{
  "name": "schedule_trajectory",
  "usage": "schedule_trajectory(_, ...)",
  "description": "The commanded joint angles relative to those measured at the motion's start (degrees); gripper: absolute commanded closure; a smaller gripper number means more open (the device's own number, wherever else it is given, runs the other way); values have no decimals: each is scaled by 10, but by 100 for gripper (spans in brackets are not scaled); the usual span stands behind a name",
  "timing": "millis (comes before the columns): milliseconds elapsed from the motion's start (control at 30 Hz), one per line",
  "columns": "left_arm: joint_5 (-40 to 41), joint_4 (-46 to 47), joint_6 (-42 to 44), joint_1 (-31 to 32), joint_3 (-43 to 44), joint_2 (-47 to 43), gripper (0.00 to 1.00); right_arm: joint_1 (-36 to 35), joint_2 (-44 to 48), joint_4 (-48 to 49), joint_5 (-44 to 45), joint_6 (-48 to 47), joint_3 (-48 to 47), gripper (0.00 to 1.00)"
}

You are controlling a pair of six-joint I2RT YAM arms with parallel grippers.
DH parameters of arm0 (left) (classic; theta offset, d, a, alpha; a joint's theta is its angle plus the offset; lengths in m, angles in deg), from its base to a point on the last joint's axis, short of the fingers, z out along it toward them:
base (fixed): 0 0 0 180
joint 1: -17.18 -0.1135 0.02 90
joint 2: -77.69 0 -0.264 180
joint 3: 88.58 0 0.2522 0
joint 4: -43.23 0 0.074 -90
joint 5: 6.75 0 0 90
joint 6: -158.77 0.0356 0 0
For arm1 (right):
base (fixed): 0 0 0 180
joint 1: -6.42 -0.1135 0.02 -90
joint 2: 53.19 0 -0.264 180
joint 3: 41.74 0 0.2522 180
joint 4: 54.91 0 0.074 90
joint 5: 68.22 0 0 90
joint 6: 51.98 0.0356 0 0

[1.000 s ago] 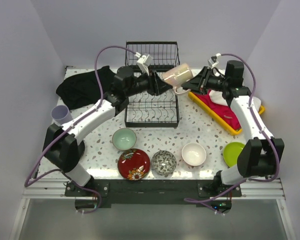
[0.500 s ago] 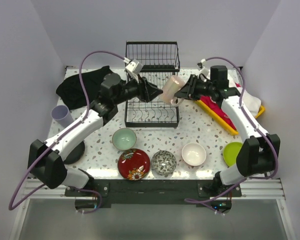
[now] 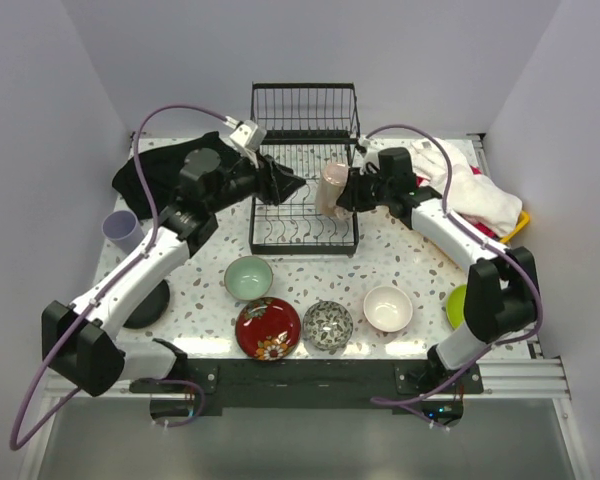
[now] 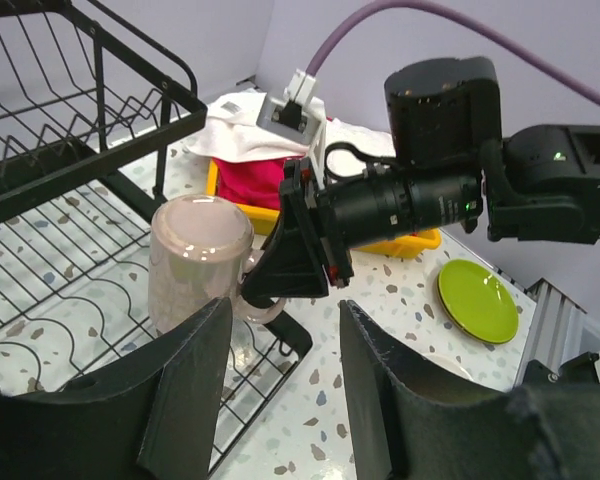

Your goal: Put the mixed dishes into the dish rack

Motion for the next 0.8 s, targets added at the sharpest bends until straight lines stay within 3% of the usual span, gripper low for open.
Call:
schedule_trajectory(0,4,-9,26,-19,1,-29,48,-33,-4,172,77,-76,10,100)
schedule_trajectory(433,-3,-24,21,-77,-17,-64,46,-64,-102,197,155,-88,-16,100)
schedule_trajectory(533,-7,-27,21,-87,-18,-70,43,-65,-99,144,157,-101,-41,56)
schedule_trajectory(600,-9,-25,22,-91,-18,-73,39,-65,-93,88,168,-106,-61,38)
schedule_trajectory(633,-10,-23,24,-93,-18,-77,39,-65,-88,75,169,-108,-65,34)
schedule_trajectory(667,-10,-20,25,-94,-18,-79,36,-64,-76,65,169,-111,-66,19)
schedule_trajectory(767,-9,-18,32,-103,-14,-88,32,-65,-47,41,163,-115,-67,12)
